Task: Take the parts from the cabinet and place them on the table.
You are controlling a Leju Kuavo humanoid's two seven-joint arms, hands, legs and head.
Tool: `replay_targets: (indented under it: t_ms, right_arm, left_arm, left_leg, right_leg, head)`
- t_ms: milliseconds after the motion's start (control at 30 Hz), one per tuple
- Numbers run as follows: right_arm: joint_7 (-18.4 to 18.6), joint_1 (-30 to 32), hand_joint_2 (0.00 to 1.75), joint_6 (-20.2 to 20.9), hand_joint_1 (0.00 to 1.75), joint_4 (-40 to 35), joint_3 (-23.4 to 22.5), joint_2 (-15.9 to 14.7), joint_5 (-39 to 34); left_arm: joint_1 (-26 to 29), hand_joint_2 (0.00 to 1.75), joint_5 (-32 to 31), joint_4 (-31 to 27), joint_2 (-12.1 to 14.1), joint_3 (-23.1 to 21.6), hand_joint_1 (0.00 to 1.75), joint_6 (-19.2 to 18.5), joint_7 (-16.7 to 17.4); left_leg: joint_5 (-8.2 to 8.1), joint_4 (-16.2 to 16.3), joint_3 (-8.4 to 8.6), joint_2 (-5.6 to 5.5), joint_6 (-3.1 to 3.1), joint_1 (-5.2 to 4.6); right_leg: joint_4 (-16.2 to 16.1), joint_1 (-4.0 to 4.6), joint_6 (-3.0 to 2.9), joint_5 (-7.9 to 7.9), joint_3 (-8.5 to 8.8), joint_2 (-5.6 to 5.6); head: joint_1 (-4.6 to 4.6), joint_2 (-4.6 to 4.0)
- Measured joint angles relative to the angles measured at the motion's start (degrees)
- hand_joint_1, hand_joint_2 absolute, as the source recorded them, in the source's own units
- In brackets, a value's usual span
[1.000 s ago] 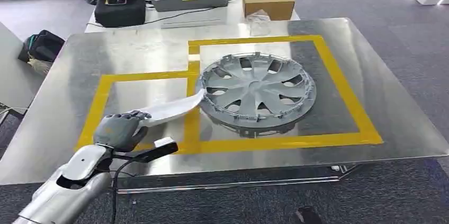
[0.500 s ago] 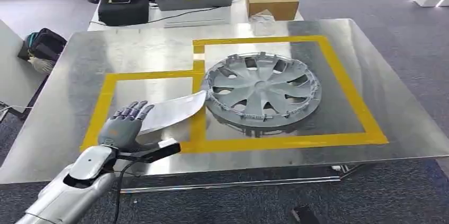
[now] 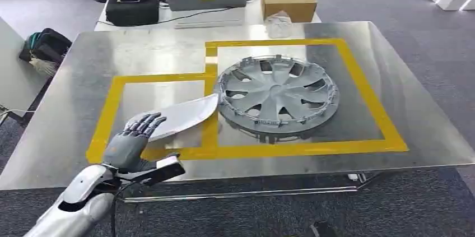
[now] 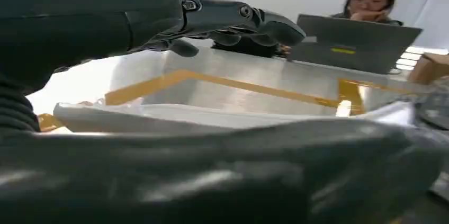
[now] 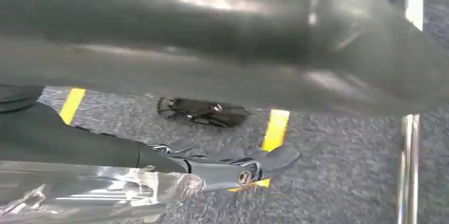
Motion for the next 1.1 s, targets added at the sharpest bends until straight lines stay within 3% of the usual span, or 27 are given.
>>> replay_targets:
  t_ms: [67, 100, 133, 167, 233, 300, 333, 367, 433, 467, 500, 533, 567, 633, 667, 700, 767, 800, 833, 867, 900, 933, 967, 1000, 1033, 1100]
  right_arm:
    - [-0.83, 0.42, 0.0, -0.09, 0.0, 0.0, 0.35, -0.26, -1.25]
    - [-1.33, 0.66, 0.0, -0.28, 0.0, 0.0, 0.55, -0.37, -2.05]
    - [-1.71, 0.99, 0.0, -0.37, 0.0, 0.02, 0.68, -0.5, -2.67]
    - [-1.92, 1.08, 0.0, -0.44, 0.0, 0.0, 0.81, -0.55, -3.08]
    - [-2.73, 1.42, 0.0, -0.55, 0.0, 0.0, 1.2, -0.66, -4.21]
    - [-3.39, 1.71, 0.0, -0.74, 0.0, 0.0, 1.7, -0.72, -5.4]
    - [-3.82, 1.87, 0.0, -0.9, 0.0, 0.0, 1.94, -0.74, -6.1]
    - [-4.11, 2.03, 0.0, -1.05, 0.0, 0.0, 2.1, -0.79, -6.67]
    - [-4.63, 2.38, 0.0, -1.2, 0.0, 0.0, 2.53, -0.92, -7.38]
    - [-4.7, 2.4, 0.0, -1.31, 0.0, 0.0, 2.75, -0.96, -7.64]
    - [-4.72, 2.52, 0.0, -1.55, 0.0, 0.0, 3.04, -0.96, -7.89]
    - [-4.7, 2.57, 0.0, -1.79, 0.0, 0.0, 3.43, -1.14, -8.11]
    - [-4.72, 2.63, 0.0, -1.94, 0.0, -0.09, 3.73, -1.27, -8.39]
    - [-4.61, 3.03, 0.0, -2.36, 0.0, -0.15, 4.26, -1.42, -8.76]
    - [-4.53, 3.3, 0.0, -2.71, 0.0, -0.2, 4.56, -1.79, -9.15]
    - [-4.26, 3.72, 0.0, -3.17, 0.0, -0.65, 4.94, -1.84, -9.83]
    - [-3.69, 4.52, 0.0, -4.35, 0.0, -1.97, 5.55, -2.21, -10.93]
    - [-3.32, 4.83, 0.0, -5.22, 0.0, -2.86, 6.07, -2.58, -11.47]
    - [-3.0, 5.14, 0.0, -6.01, 0.0, -3.65, 6.49, -2.89, -11.93]
    - [-2.62, 5.52, 0.0, -6.8, 0.0, -4.53, 6.86, -3.37, -12.39]
    - [-2.14, 5.91, 0.0, -7.7, 0.0, -5.62, 7.43, -3.81, -12.94]
    - [-1.77, 6.25, 0.0, -8.55, 0.0, -6.63, 7.98, -4.26, -13.4]
    - [-1.27, 6.51, 0.0, -9.37, 0.0, -7.67, 8.47, -4.74, -13.83]
    - [-0.9, 6.66, 0.0, -10.11, 0.0, -8.74, 9.11, -5.11, -14.29]
    - [-0.61, 6.86, 0.0, -10.8, 0.0, -9.8, 9.79, -5.62, -14.71]
    - [-0.22, 7.34, 0.0, -11.98, 0.0, -11.54, 11.48, -6.38, -16.02]
  left_arm:
    - [2.26, 0.0, 4.28, -2.73, 0.94, 0.94, 0.0, 0.09, -3.52]
    - [4.03, 0.0, 6.31, -4.35, 1.46, 1.66, 0.0, 0.33, -5.4]
    - [5.58, 0.0, 7.95, -5.69, 1.87, 2.44, 0.0, 0.53, -7.02]
    - [6.58, 0.0, 9.25, -6.54, 2.14, 2.92, 0.0, 0.79, -8.24]
    - [9.03, 0.0, 11.5, -8.8, 2.53, 4.23, 0.0, 1.44, -11.09]
    - [11.24, 0.0, 14.47, -10.03, 2.58, 5.55, 0.0, 2.49, -13.83]
    - [12.75, 0.0, 17.18, -10.62, 2.53, 6.19, 0.0, 3.06, -15.87]
    - [14.1, 0.0, 19.81, -11.17, 2.51, 6.78, 0.0, 3.19, -17.71]
    - [16.04, 0.0, 23.52, -12.32, 2.44, 8.06, 0.0, 3.49, -20.38]
    - [16.66, 0.0, 24.98, -12.76, 2.4, 8.44, 0.0, 3.71, -21.38]
    - [17.41, 0.0, 26.88, -13.35, 2.23, 9.09, 0.0, 3.96, -22.56]
    - [18.26, 0.0, 28.96, -13.81, 1.79, 9.79, 0.0, 4.5, -24.15]
    - [19.17, 0.0, 30.43, -14.07, 1.48, 10.6, 0.0, 4.91, -25.32]
    - [20.75, 0.0, 31.55, -14.2, 1.09, 11.61, 0.0, 5.18, -26.07]
    - [21.21, 0.0, 32.64, -14.33, 0.61, 12.04, 0.0, 5.2, -26.59]
    - [21.89, 0.0, 34.31, -14.4, -0.06, 12.76, 0.0, 5.2, -27.31]
    - [23.67, 0.0, 38.43, -14.46, -1.9, 15.4, 0.0, 4.88, -28.74]
    - [24.5, 0.0, 39.89, -14.46, -3.12, 17.01, 0.0, 4.31, -29.41]
    - [25.17, 0.0, 40.67, -14.46, -4.29, 18.82, 0.0, 3.47, -29.92]
    - [25.73, 0.0, 41.06, -14.44, -5.7, 21.05, 0.0, 2.63, -30.16]
    - [26.14, 0.0, 41.3, -14.35, -7.24, 23.29, 0.0, 2.16, -30.16]
    - [26.43, 0.0, 41.34, -14.2, -9.21, 26.17, 0.0, 1.94, -29.89]
    - [26.51, 0.0, 40.91, -13.92, -11.29, 29.48, 0.0, 1.3, -29.01]
    - [26.46, 0.0, 39.9, -13.46, -13.34, 33.04, 0.0, 0.15, -28.12]
    - [26.18, 0.0, 38.54, -12.71, -15.33, 37.2, 0.0, -1.41, -27.46]
    - [24.78, 0.0, 34.51, -9.54, -19.48, 46.55, 0.0, -5.67, -26.9]
  left_leg:
    - [0.31, 0.74, -0.22, -0.19, -0.45, -0.19]
    - [0.57, 0.7, -0.31, -0.21, -0.76, -0.08]
    - [0.56, 0.78, -0.55, -0.2, -1.05, 0.21]
    - [-0.69, 1.4, -1.1, -0.19, -1.08, 0.32]
    - [-7.77, 9.35, -4.29, -0.21, -0.67, -0.11]
    - [-12.01, 18.0, -6.79, -0.22, -0.34, -0.47]
    - [-12.17, 19.68, -6.7, -0.22, 0.05, -0.67]
    - [-11.05, 18.79, -5.45, -0.22, 0.5, -0.88]
    - [-7.7, 11.07, 0.28, -0.25, 1.77, -1.43]
    - [-7.35, 6.18, 4.0, -0.25, 2.44, -1.79]
    - [-9.01, 1.66, 7.31, -0.22, 2.92, -2.25]
    - [-8.3, 1.56, 6.99, -0.17, 2.24, -2.3]
    - [-8.12, 0.91, 6.82, -0.28, 2.29, -2.55]
    - [-6.86, 0.6, 6.18, -0.25, 3.09, -2.76]
    - [-6.01, 0.36, 5.4, -0.08, 3.4, -2.4]
    - [-5.32, 0.36, 4.53, -0.15, 3.93, -2.39]
    - [-4.1, 0.37, 3.16, -0.02, 4.11, -2.43]
    - [-3.43, 0.42, 2.32, 0.12, 4.14, -2.48]
    - [-2.74, 0.46, 1.39, 0.21, 4.11, -2.52]
    - [-2.0, 0.49, 0.42, 0.24, 4.07, -2.52]
    - [-1.3, 0.56, -0.48, 0.25, 3.96, -2.51]
    - [-0.67, 0.63, -1.32, 0.24, 3.8, -2.43]
    - [-0.02, 0.75, -2.0, 0.21, 3.54, -2.41]
    - [0.47, 0.97, -2.33, 0.15, 3.18, -2.56]
    - [0.88, 1.12, -2.55, 0.22, 2.86, -2.7]
    - [2.32, 0.71, -2.37, 0.3, 2.32, -2.53]
  right_leg:
    - [0.59, -0.08, -1.81, -0.79, -0.76, 0.16]
    - [1.1, 0.06, -2.27, -0.83, -1.16, 0.21]
    - [1.09, 0.1, -3.09, -0.45, -2.43, 0.18]
    - [1.09, 0.15, -3.76, -0.08, -1.98, 0.06]
    - [1.05, 0.58, -4.8, 1.03, -3.58, -0.05]
    - [1.06, 1.18, -5.34, 1.94, -4.85, -0.27]
    - [1.07, 1.49, -5.48, 2.45, -5.53, -0.26]
    - [1.07, 1.76, -5.53, 2.92, -6.16, -0.24]
    - [1.07, 2.18, -5.36, 3.95, -7.4, -0.2]
    - [1.09, 2.21, -5.19, 4.43, -7.66, -0.2]
    - [1.11, 2.49, -4.84, 4.77, -7.96, -0.17]
    - [0.84, 2.36, -4.57, 5.3, -7.8, -0.28]
    - [0.68, 2.17, -4.24, 5.8, -7.79, -0.29]
    - [-0.16, 1.95, -3.36, 7.08, -8.02, -0.31]
    - [0.36, 1.81, -3.17, 6.19, -8.47, -0.35]
    - [2.2, 1.88, -2.95, 2.52, -9.54, -0.59]
    - [10.17, 1.83, -2.56, -4.79, -10.97, -0.7]
    - [14.08, 1.87, -2.42, -6.88, -11.46, -0.7]
    - [16.67, 1.91, -2.36, -7.16, -11.34, -0.7]
    - [17.08, 1.91, -2.35, -5.78, -10.07, -0.7]
    - [15.3, 1.91, -2.34, -3.49, -7.72, -0.71]
    - [11.56, 1.9, -2.34, -1.34, -4.32, -0.72]
    - [6.19, 1.88, -2.34, -0.85, 0.0, -0.72]
    - [0.57, 1.9, -2.45, -3.08, 4.11, -0.7]
    - [-4.04, 2.06, -2.99, -4.4, 6.87, -0.56]
    - [-3.16, 2.41, -3.96, -3.84, 5.35, -0.56]
  head:
    - [-0.57, 0.0]
    - [-0.44, 0.0]
    - [-0.57, 0.0]
    - [-0.72, 0.0]
    - [-1.14, 0.0]
    - [-1.16, 0.0]
    - [-1.12, 0.0]
    - [-1.16, 0.0]
    - [-1.12, 0.0]
    - [-1.12, 0.0]
    - [-1.09, 0.0]
    - [-0.92, 0.0]
    - [-1.3, 0.0]
    - [-1.49, 0.0]
    - [-1.6, 0.0]
    - [-1.18, 0.0]
    - [-1.14, 0.0]
    - [-1.18, 0.0]
    - [-1.12, 0.0]
    - [-1.2, 0.0]
    - [-1.12, 0.0]
    - [-1.16, 0.0]
    - [-1.12, 0.0]
    - [-1.09, 0.0]
    - [-1.14, 0.0]
    - [-1.33, -0.02]
